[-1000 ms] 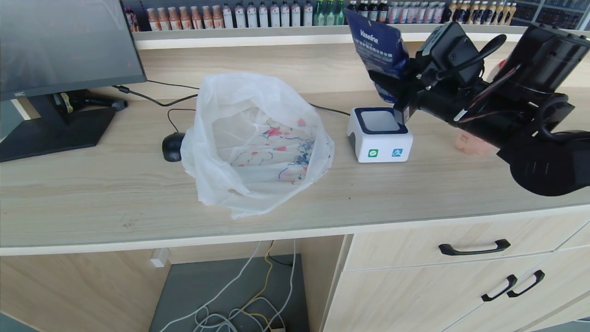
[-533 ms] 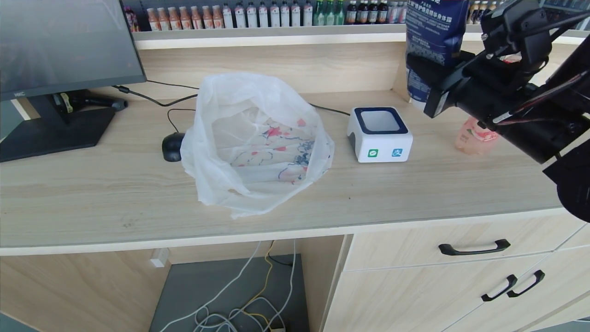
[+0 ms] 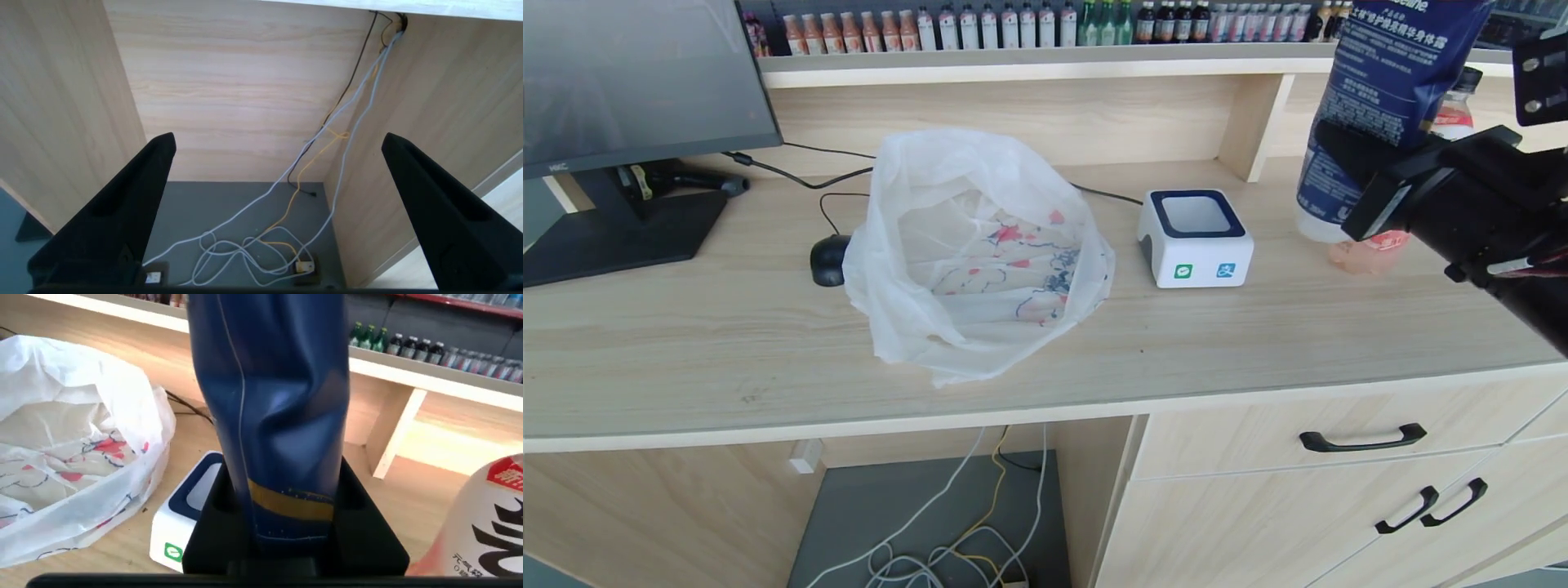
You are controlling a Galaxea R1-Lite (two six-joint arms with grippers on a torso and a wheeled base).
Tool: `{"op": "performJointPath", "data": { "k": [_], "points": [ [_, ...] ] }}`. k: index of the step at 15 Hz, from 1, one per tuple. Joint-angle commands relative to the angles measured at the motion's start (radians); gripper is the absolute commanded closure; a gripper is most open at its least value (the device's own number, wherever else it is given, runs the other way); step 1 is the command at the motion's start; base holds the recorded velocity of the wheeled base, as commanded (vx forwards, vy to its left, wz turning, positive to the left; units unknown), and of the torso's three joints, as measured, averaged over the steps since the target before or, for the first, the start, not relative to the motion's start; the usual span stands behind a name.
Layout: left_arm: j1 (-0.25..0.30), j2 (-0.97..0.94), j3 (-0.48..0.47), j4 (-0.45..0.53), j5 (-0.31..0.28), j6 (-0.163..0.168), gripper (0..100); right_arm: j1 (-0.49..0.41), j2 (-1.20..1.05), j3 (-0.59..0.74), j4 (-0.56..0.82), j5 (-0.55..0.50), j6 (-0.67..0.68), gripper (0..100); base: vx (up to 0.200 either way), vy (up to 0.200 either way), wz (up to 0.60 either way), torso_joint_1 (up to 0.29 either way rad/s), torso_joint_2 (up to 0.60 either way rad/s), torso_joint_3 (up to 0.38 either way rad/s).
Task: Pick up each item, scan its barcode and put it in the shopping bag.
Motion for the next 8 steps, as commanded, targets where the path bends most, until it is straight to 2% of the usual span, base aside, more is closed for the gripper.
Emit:
{"op": "performJointPath", "data": {
  "k": [1, 6, 8],
  "points": [
    [0.0, 0.0, 0.0, 0.0, 0.0, 0.001, 0, -0.004, -0.018, 0.074, -0.062, -0.003, 0.03, 100, 0.0, 0.0, 0.0, 0.0, 0.0, 0.0],
    [0.0, 0.0, 0.0, 0.0, 0.0, -0.001, 0, -0.011, 0.06, 0.082, -0.191, -0.003, 0.081, 100, 0.0, 0.0, 0.0, 0.0, 0.0, 0.0],
    [0.002, 0.0, 0.0, 0.0, 0.0, -0.001, 0, -0.007, 0.053, 0.088, -0.2, -0.003, 0.084, 100, 0.0, 0.0, 0.0, 0.0, 0.0, 0.0]
  ]
}}
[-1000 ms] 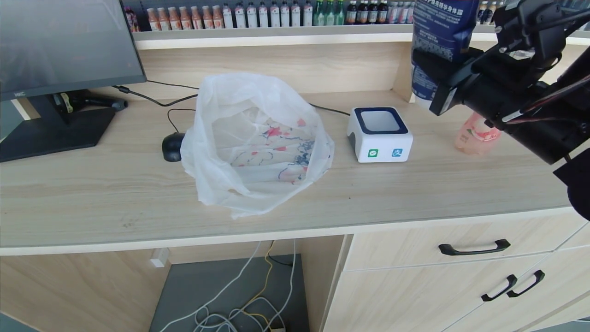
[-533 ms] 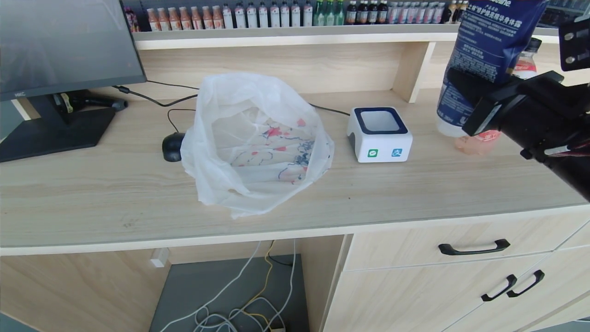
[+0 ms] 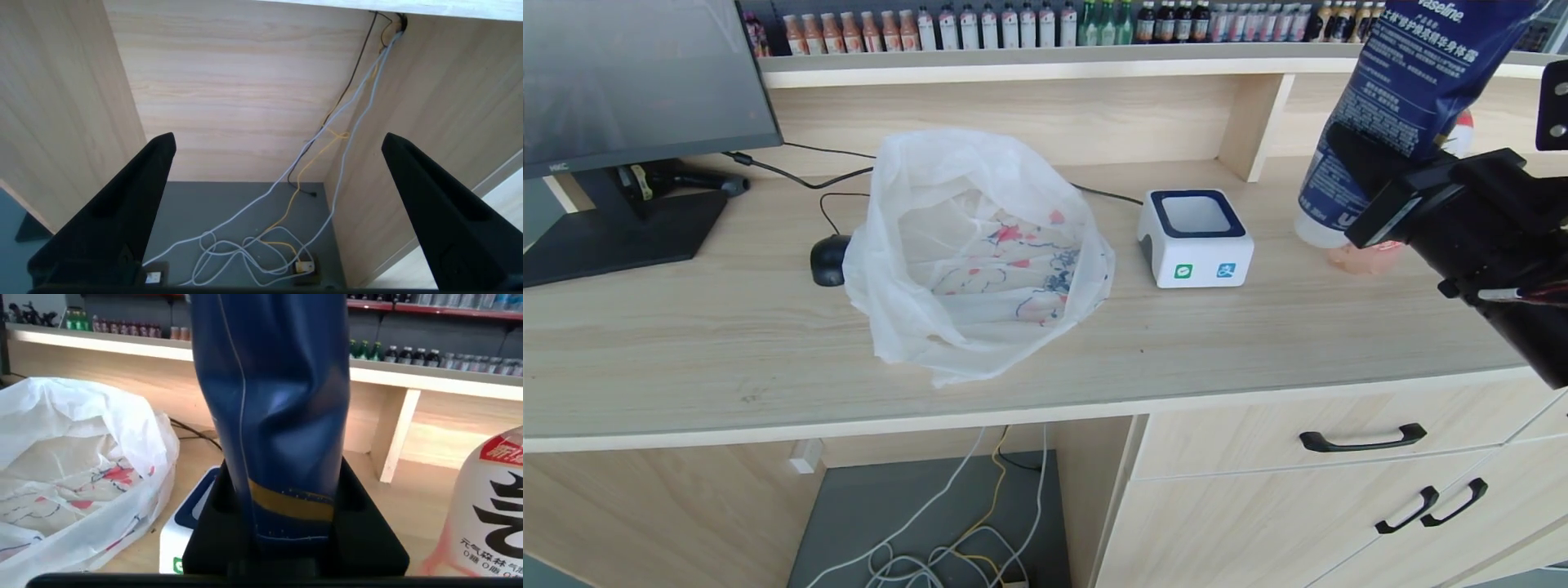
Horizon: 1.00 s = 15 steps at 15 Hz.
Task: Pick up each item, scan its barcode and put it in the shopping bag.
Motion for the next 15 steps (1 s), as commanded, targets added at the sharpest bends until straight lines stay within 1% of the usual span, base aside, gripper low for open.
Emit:
{"op": "performJointPath", "data": {
  "k": [1, 2, 4, 6, 9, 15],
  "points": [
    [-0.001, 0.0, 0.0, 0.0, 0.0, -0.001, 0, 0.011, 0.001, 0.003, -0.002, 0.001, 0.0, 100, 0.0, 0.0, 0.0, 0.0, 0.0, 0.0],
    [-0.001, 0.0, 0.0, 0.0, 0.0, -0.001, 0, 0.04, 0.001, -0.007, -0.002, 0.001, 0.0, 100, 0.0, 0.0, 0.0, 0.0, 0.0, 0.0],
    [0.001, 0.0, 0.0, 0.0, 0.0, -0.001, 0, 0.039, 0.003, -0.024, -0.002, -0.005, 0.007, 100, 0.0, 0.0, 0.0, 0.0, 0.0, 0.0],
    [0.001, 0.0, 0.0, 0.0, 0.0, -0.001, 0, 0.043, 0.003, -0.011, -0.028, -0.031, 0.01, 100, 0.0, 0.0, 0.0, 0.0, 0.0, 0.0],
    [0.001, 0.0, 0.0, 0.0, 0.0, -0.001, 0, 0.045, 0.004, 0.011, -0.069, -0.031, 0.009, 100, 0.0, 0.0, 0.0, 0.0, 0.0, 0.0],
    [0.001, 0.0, 0.0, 0.0, 0.0, -0.002, 0, 0.046, 0.017, -0.015, -0.072, -0.062, 0.01, 100, 0.0, 0.2, 0.0, 0.003, 0.0, 0.002]
  ]
}}
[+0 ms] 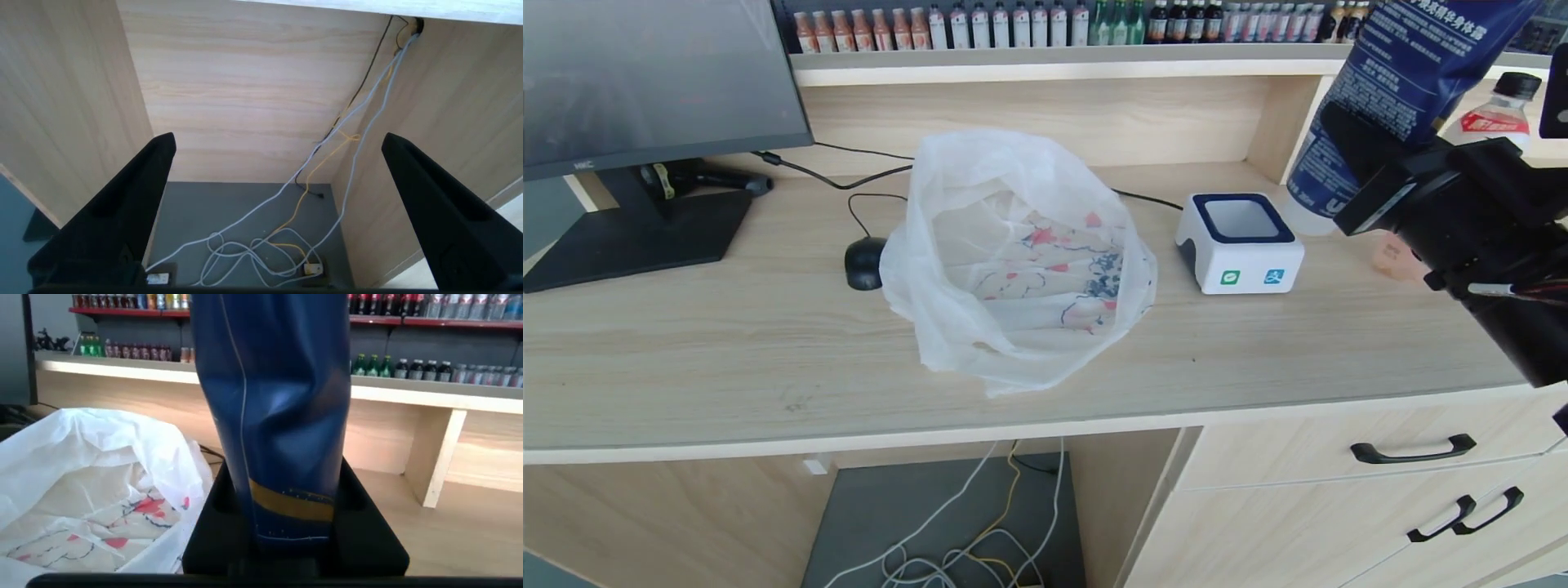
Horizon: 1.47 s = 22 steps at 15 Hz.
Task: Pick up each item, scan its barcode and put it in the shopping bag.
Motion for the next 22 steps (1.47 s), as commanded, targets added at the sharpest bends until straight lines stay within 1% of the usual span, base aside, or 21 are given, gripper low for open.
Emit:
{"op": "performJointPath", "data": {
  "k": [1, 9, 12, 14, 17, 19, 21, 22],
  "points": [
    [0.001, 0.002, 0.0, 0.0, 0.0, 0.0, 0, -0.002, 0.007, -0.008, -0.006, -0.03, 0.0, 100, 0.0, 0.2, 0.0, 0.007, 0.01, 0.007],
    [0.001, 0.002, 0.0, 0.001, 0.0, 0.0, 0, -0.002, 0.021, -0.006, -0.008, -0.039, 0.001, 100, 0.0, 0.2, 0.0, 0.003, 0.0, 0.005],
    [0.001, 0.0, 0.0, 0.0, 0.0, 0.001, 0, 0.012, 0.019, -0.006, -0.006, -0.038, 0.003, 100, 0.0, 0.0, 0.0, 0.0, 0.0, 0.0],
    [0.001, 0.0, 0.0, 0.0, 0.0, 0.001, 0, 0.043, 0.021, -0.003, 0.001, -0.038, 0.017, 100, 0.0, 0.0, 0.0, 0.0, 0.0, 0.0],
    [0.001, 0.0, 0.0, 0.0, 0.0, 0.001, 0, 0.049, 0.03, -0.014, 0.037, -0.036, 0.021, 100, 0.0, 0.0, 0.0, 0.0, 0.0, 0.0],
    [0.001, 0.0, 0.0, 0.0, 0.0, 0.001, 0, 0.05, 0.064, -0.065, 0.083, -0.036, 0.034, 100, 0.0, 0.0, 0.0, 0.0, 0.0, 0.0],
    [0.001, 0.0, 0.0, 0.0, 0.0, 0.001, 0, 0.05, 0.116, -0.181, 0.179, -0.036, 0.035, 100, 0.0, 0.0, 0.0, 0.0, 0.0, 0.0],
    [0.001, 0.0, 0.0, 0.0, 0.0, 0.001, 0, 0.05, 0.13, -0.209, 0.204, -0.036, 0.035, 100, 0.0, 0.0, 0.0, 0.0, 0.0, 0.0]
  ]
}}
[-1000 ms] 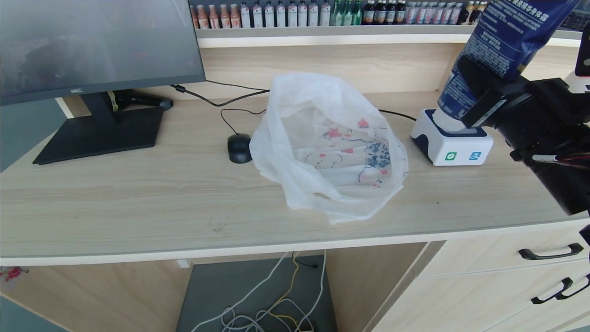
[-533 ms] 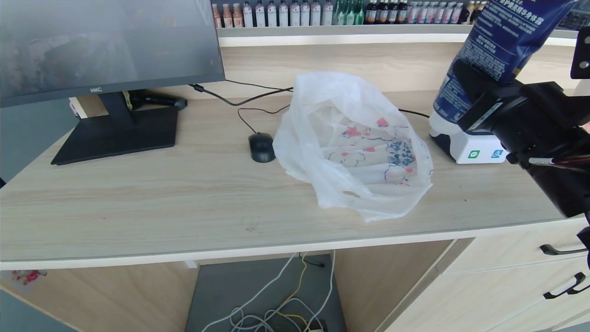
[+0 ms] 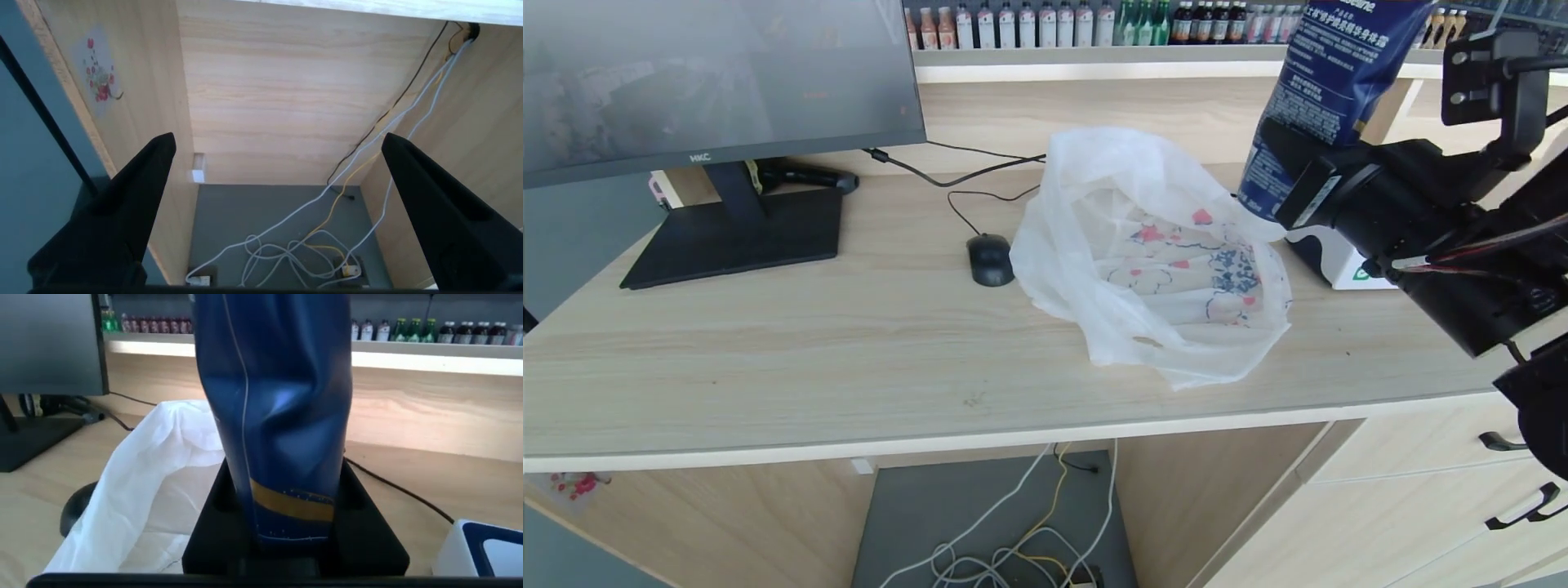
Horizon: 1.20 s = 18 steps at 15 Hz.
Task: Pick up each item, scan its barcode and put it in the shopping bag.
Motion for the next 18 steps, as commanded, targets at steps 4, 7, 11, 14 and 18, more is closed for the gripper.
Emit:
{"op": "performJointPath", "data": {
  "k": [4, 7, 11, 14, 18],
  "points": [
    [0.0, 0.0, 0.0, 0.0, 0.0, 0.0, 0, 0.0, 0.151, -0.207, 0.108, -0.002, 0.002, 100, 0.0, 0.0, 0.0, 0.0, 0.0, 0.0],
    [0.0, 0.0, 0.0, 0.0, 0.0, 0.0, 0, -0.001, 0.196, -0.252, 0.125, -0.002, 0.002, 100, 0.0, 0.0, 0.0, 0.0, 0.0, 0.0],
    [0.0, 0.0, 0.0, 0.0, 0.0, 0.0, 0, 0.002, 0.298, -0.374, 0.136, -0.001, 0.002, 100, 0.0, 0.0, 0.0, 0.0, 0.0, 0.0],
    [0.0, 0.0, 0.0, 0.0, 0.0, 0.0, 0, 0.019, 0.387, -0.503, 0.145, -0.002, 0.002, 100, 0.0, 0.0, 0.0, 0.0, 0.0, 0.0],
    [0.0, 0.0, 0.0, 0.0, 0.0, 0.0, 0, 0.045, 0.449, -0.589, 0.225, -0.005, 0.002, 100, 0.0, 0.0, 0.0, 0.0, 0.0, 0.0]
  ]
}}
